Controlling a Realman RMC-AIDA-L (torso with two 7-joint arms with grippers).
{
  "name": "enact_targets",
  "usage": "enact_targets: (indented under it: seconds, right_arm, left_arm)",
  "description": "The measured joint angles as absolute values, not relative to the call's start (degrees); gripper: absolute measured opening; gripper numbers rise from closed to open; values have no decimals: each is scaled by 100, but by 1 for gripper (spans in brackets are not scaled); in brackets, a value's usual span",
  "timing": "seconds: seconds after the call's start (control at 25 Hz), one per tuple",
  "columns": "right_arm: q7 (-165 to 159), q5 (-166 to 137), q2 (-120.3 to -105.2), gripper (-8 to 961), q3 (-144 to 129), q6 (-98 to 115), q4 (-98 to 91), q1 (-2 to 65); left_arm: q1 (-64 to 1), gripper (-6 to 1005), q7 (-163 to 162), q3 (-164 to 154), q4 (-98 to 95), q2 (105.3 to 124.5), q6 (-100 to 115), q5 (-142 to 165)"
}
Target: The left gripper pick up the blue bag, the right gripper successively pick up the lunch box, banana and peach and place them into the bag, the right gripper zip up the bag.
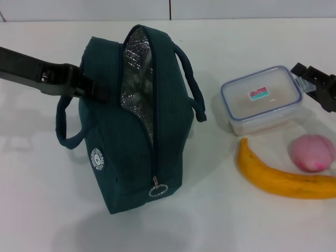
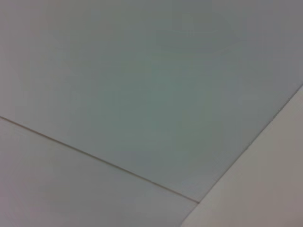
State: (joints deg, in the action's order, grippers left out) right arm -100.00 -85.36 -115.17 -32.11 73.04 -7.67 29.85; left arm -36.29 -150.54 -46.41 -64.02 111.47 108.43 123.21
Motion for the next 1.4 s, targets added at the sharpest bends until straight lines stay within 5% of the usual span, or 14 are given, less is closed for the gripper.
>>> enact_targets:
  seconds: [0.4, 0.64, 0.76, 1.4]
  right_arm:
    - [-10143, -8538, -11544, 443, -3250, 7311, -655, 3074]
    - [-10144, -8508, -11576, 315, -3211, 7305, -447, 3131]
    - [-10144, -8430, -11582, 118, -3200, 7305, -334, 3152]
    - [-10265, -7678, -11550, 110, -3190, 8248, -343, 2979]
  left_arm:
    - [-3672, 36, -15023, -4644, -6407, 11188, 10852, 12321]
    - [-3672, 35, -14951, -4650, -6388, 11176, 10861, 12325]
    - [-3675, 35, -14908, -4650, -6370, 11173, 10863, 12334]
    - [-3674, 35, -14956, -4649, -6399, 11174, 11048, 12318]
